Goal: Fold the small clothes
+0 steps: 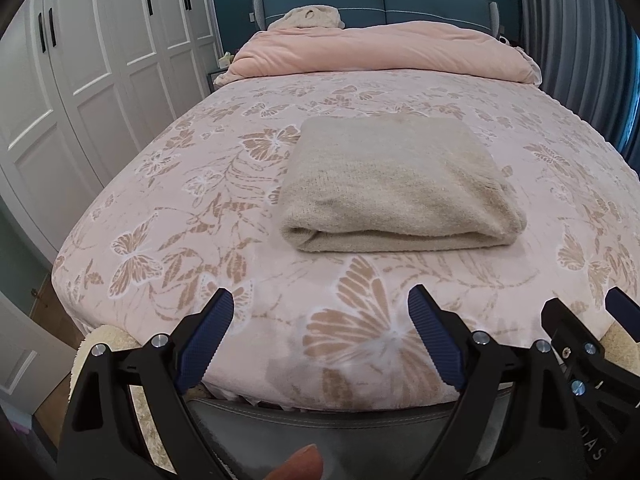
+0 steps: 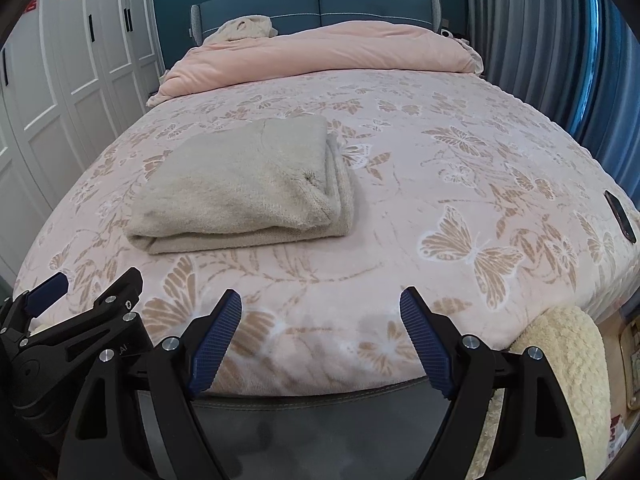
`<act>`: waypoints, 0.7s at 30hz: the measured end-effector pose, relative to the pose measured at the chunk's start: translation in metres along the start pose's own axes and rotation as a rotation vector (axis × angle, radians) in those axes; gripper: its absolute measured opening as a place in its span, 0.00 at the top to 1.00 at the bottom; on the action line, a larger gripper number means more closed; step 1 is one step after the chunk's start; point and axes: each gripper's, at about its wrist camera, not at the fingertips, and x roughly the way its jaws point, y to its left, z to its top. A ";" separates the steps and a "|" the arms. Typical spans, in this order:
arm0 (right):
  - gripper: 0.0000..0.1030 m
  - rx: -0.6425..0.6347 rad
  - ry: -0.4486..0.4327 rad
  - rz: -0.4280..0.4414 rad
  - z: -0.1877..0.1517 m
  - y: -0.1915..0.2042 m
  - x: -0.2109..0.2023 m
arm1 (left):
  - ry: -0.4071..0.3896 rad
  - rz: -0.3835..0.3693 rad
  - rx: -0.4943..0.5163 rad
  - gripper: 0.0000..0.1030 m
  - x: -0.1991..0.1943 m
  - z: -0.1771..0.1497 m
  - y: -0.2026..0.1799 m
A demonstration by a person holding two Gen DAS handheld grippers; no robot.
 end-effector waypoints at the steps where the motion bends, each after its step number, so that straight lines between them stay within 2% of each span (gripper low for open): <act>1: 0.23 0.000 -0.001 -0.001 0.000 0.000 0.000 | -0.002 0.002 0.001 0.16 -0.001 0.000 0.000; 9: 0.23 0.004 0.003 -0.005 -0.002 0.001 -0.001 | -0.025 0.012 -0.006 0.16 -0.003 0.001 0.001; 21: 0.23 -0.005 0.015 -0.017 -0.002 0.004 0.001 | -0.009 0.012 -0.007 0.16 -0.001 -0.001 0.003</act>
